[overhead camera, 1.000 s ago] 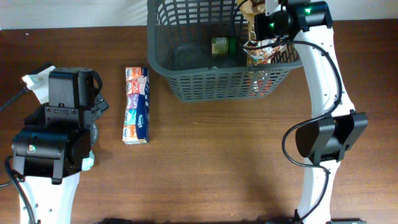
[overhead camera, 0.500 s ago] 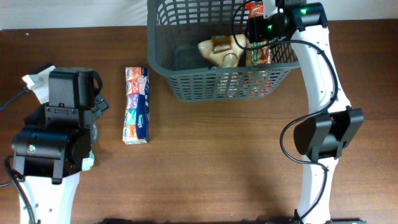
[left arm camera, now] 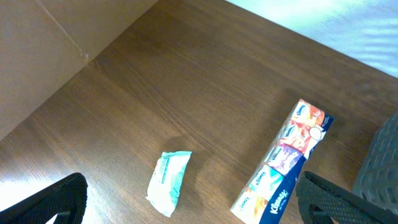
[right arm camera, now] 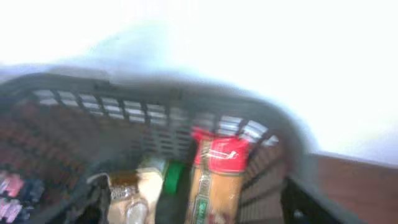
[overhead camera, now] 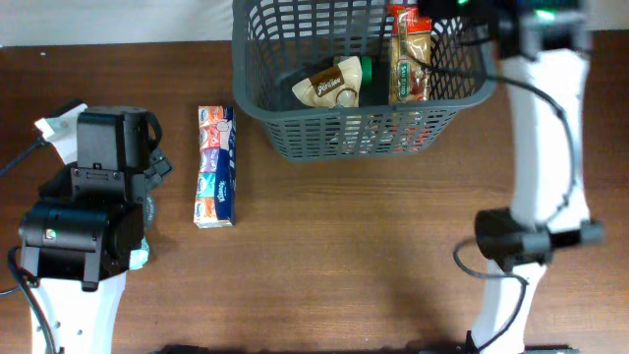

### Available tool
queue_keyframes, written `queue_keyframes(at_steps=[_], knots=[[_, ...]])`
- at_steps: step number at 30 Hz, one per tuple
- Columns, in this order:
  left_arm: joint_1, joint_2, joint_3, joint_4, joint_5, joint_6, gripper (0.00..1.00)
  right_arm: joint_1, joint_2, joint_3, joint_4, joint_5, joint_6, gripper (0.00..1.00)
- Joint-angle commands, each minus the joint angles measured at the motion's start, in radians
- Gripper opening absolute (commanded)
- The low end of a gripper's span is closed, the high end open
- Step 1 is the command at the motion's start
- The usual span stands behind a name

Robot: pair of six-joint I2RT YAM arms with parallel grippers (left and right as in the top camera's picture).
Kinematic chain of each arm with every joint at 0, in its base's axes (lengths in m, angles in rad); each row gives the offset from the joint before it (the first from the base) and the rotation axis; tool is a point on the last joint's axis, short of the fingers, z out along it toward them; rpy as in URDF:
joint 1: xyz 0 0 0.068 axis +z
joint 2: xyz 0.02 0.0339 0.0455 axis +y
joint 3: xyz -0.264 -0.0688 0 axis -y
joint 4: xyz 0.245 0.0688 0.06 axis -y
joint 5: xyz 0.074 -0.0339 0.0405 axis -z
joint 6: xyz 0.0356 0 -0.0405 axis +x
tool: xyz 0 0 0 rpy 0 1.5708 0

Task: Pack container
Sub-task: 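Release the rice bag into the basket and retract right gripper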

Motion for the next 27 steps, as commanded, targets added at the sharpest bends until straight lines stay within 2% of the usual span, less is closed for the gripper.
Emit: queue_keyframes(at_steps=[1,3,10,12,13,16,21,27], knots=[[0.004,-0.008,0.013,0.001,0.003,-0.006,1.0,-0.057,-0.154,0.126,-0.052,0.197,0.01,0.89],[0.004,-0.008,0.013,0.001,0.003,-0.006,1.0,-0.091,-0.194,0.145,-0.097,0.285,0.023,0.98],[0.004,-0.008,0.013,0.002,0.003,-0.006,1.0,-0.243,-0.283,0.146,-0.281,0.523,0.037,0.99],[0.004,-0.008,0.013,0.001,0.003,-0.006,1.0,-0.302,-0.293,0.142,-0.346,0.579,0.087,0.99],[0.004,-0.008,0.013,0.002,0.003,-0.006,1.0,-0.371,-0.299,0.135,-0.381,0.584,0.156,0.99],[0.004,-0.008,0.013,0.002,0.003,-0.006,1.0,-0.491,-0.298,0.114,-0.426,0.583,0.232,0.99],[0.004,-0.008,0.013,0.002,0.003,-0.006,1.0,-0.649,-0.298,-0.047,-0.426,0.559,0.357,0.99],[0.004,-0.008,0.013,0.02,0.015,-0.006,1.0,-0.731,-0.296,-0.326,-0.428,0.401,0.377,0.99]])
